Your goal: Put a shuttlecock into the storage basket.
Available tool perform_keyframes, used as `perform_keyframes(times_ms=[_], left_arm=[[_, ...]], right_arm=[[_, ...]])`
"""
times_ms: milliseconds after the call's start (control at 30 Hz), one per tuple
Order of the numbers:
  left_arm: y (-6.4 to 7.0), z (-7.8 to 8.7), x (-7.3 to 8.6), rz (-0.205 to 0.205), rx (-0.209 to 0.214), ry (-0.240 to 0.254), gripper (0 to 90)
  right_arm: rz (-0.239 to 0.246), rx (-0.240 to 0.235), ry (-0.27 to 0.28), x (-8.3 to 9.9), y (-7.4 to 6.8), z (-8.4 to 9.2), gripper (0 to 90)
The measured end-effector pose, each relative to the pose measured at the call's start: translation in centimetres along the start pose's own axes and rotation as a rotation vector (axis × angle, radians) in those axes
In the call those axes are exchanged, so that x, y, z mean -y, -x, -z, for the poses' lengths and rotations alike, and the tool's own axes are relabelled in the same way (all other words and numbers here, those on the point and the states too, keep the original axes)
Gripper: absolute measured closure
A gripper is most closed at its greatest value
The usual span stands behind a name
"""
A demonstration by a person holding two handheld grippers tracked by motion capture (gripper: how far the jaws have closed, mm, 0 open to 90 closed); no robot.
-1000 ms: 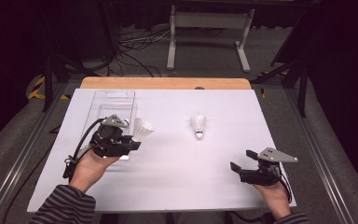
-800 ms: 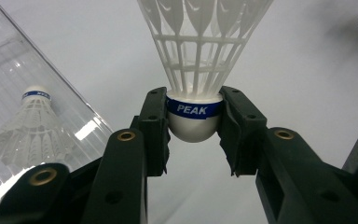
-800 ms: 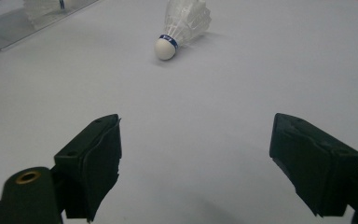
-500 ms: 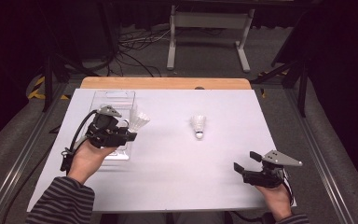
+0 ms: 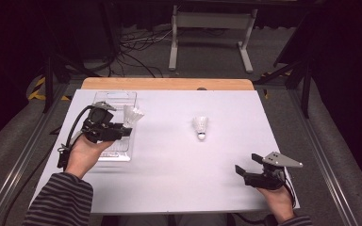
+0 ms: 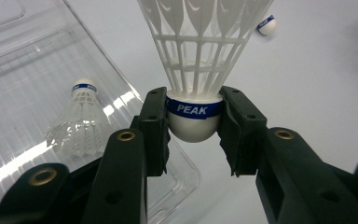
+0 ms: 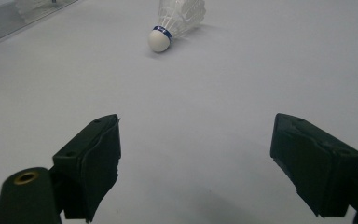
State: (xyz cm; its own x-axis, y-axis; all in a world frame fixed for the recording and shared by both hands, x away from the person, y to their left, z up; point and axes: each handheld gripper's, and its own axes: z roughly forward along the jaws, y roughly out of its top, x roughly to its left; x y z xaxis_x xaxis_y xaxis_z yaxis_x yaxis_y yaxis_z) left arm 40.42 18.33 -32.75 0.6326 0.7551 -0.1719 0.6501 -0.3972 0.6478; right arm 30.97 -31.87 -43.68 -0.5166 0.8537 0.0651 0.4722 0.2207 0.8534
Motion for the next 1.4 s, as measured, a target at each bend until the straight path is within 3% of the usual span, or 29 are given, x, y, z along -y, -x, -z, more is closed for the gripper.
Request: perform_keyframes(times_ms=[300, 767, 1100, 1400], left_arm=[[-1.8, -0.3, -0.4, 0.053, -0.039, -0.013, 64.7], [-4.7, -2.2, -1.0, 0.146, -0.09, -0.057, 64.6], [-6.4, -3.3, -1.2, 0.201, -0.138, -0.109, 64.6], [-7.3, -3.8, -1.0, 0.24, -0.164, -0.123, 64.5]], right_arm=[[0.001, -0.002, -0.004, 0.0, -0.1, -0.1, 16.6], [0.005, -0.003, 0.006, 0.0, -0.1, 0.0, 16.8], [0.019, -0.009, -0.006, 0.0, -0.2, -0.2, 16.7], [0.018, -0.01, -0.006, 0.0, -0.2, -0.2, 16.8]])
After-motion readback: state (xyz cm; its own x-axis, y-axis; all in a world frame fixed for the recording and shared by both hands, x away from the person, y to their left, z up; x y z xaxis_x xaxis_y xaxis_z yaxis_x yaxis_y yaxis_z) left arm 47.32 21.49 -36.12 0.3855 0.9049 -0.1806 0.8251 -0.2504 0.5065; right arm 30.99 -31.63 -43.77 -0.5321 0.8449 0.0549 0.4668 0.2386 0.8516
